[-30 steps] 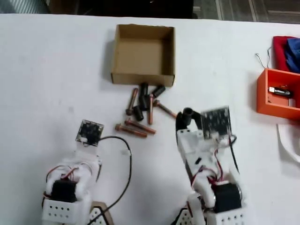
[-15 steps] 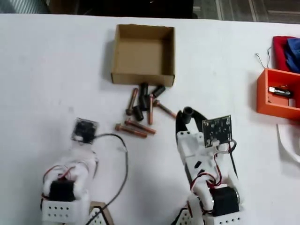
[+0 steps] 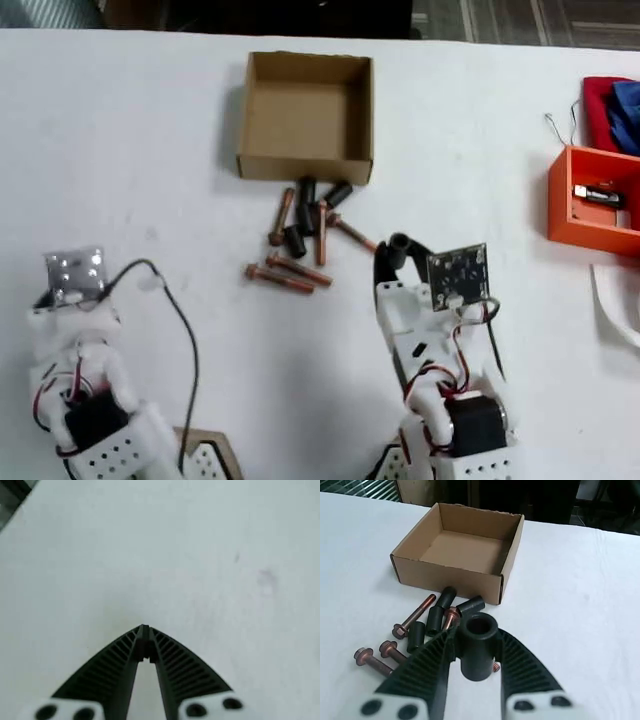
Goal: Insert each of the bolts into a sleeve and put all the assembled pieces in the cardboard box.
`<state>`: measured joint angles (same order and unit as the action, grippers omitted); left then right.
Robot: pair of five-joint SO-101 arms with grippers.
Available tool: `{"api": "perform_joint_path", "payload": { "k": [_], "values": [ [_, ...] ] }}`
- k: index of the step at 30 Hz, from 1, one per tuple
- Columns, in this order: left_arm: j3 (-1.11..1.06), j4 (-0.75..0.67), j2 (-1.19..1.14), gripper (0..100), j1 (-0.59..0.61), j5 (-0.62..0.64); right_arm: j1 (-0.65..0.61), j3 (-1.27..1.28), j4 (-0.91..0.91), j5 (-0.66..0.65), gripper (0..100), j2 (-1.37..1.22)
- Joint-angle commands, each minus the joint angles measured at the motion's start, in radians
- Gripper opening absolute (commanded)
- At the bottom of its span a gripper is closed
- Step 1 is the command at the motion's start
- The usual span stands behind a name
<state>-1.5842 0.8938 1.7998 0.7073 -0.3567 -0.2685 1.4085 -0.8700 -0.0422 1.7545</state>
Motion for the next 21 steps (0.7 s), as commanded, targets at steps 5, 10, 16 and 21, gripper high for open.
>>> {"api": "perform_joint_path", "payload": {
  "k": [5, 10, 16, 21],
  "values": [
    [0.280, -0.203, -0.034, 17, -0.103, 0.181, 0.002, -0.006, 0.025, -0.071, 1.9, -0.002],
    [0.492, -0.206, -0.416, 18, -0.187, 0.242, 0.073, -0.017, 0.027, -0.063, 1.9, -0.001],
    [0.881, 0.003, -1.053, 18, -0.336, 0.479, 0.268, -0.121, 0.027, 0.002, 1.9, -0.001],
    [1.096, 0.201, -1.309, 18, -0.473, 0.572, 0.298, -0.255, 0.056, 0.094, 1.9, -0.010]
  ]
}}
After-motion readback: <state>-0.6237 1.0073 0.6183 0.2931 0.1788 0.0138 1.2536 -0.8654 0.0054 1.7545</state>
